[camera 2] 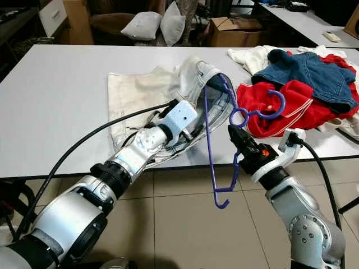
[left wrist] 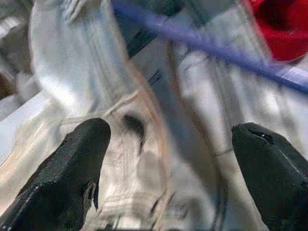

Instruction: Hang hanger

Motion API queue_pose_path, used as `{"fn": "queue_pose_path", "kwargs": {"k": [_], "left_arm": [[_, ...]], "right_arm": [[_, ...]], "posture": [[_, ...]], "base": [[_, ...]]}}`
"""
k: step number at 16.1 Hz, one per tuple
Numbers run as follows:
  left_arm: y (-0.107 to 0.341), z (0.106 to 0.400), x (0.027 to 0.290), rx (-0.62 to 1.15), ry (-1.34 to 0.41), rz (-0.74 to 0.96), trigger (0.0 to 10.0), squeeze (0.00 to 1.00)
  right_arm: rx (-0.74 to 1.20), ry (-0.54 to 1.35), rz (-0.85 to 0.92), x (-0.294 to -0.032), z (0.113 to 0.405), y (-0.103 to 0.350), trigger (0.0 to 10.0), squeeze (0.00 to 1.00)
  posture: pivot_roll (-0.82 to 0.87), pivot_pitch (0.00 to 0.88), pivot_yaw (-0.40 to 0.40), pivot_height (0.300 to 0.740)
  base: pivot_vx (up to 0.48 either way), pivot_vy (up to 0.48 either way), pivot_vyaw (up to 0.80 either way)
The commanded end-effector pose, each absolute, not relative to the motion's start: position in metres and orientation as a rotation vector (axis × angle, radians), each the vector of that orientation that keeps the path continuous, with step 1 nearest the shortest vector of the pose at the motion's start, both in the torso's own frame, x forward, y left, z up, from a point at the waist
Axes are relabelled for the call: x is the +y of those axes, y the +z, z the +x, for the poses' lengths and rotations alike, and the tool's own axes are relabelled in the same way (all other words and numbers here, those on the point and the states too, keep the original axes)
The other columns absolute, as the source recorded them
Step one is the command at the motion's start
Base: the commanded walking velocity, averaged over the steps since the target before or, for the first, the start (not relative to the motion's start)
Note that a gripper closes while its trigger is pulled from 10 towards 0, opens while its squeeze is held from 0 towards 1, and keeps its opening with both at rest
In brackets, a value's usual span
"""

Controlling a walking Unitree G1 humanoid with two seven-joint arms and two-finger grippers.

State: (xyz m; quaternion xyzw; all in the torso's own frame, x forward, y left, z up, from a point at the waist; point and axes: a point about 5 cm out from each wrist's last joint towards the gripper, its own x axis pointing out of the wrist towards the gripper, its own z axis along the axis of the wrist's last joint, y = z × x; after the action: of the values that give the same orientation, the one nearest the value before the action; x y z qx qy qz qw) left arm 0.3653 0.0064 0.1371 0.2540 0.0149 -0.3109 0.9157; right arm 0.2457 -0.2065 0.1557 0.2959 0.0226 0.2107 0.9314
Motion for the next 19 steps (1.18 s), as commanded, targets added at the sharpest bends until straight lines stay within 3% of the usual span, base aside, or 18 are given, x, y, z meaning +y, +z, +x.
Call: {"fn": "queue_pose_path", "kwargs": {"k": [1,2,3,4,5,19], "left_arm": [[0.143,0.372,0.011,0.027,-0.571,0.553,10.0,1.0],[0.141,0.373,0.016,0.037,-0.542,0.567,10.0,1.0],[0.141,0.375,0.02,0.038,-0.511,0.57,8.2,0.72],[0.142,0.378,0.025,0.04,-0.476,0.573,3.4,0.07],[0.144,0.38,0.03,0.037,-0.456,0.564,0.0,0.0],[0.149,0.387,0.053,0.01,-0.382,0.536,0.0,0.0]], "right_arm": [[-0.008,0.458,0.606,-0.206,0.243,0.167,10.0,0.0],[-0.015,0.459,0.614,-0.206,0.243,0.168,10.0,0.0],[-0.018,0.46,0.618,-0.206,0.242,0.168,10.0,0.0],[-0.019,0.461,0.62,-0.206,0.242,0.167,10.0,0.0],[-0.021,0.46,0.624,-0.207,0.241,0.167,10.0,0.0],[-0.021,0.416,0.634,-0.211,0.236,0.161,10.0,0.0]], "posture": [[-0.14,0.0,-0.003,0.74],[-0.14,0.0,-0.003,0.74],[-0.14,0.0,-0.003,0.74],[-0.13,0.0,-0.002,0.74],[-0.13,0.0,-0.002,0.74],[-0.12,0.0,0.007,0.74]], "base": [[0.0,0.0,0.0],[0.0,0.0,0.0],[0.0,0.0,0.0],[0.0,0.0,0.0],[0.0,0.0,0.0],[0.0,0.0,0.0]]}}
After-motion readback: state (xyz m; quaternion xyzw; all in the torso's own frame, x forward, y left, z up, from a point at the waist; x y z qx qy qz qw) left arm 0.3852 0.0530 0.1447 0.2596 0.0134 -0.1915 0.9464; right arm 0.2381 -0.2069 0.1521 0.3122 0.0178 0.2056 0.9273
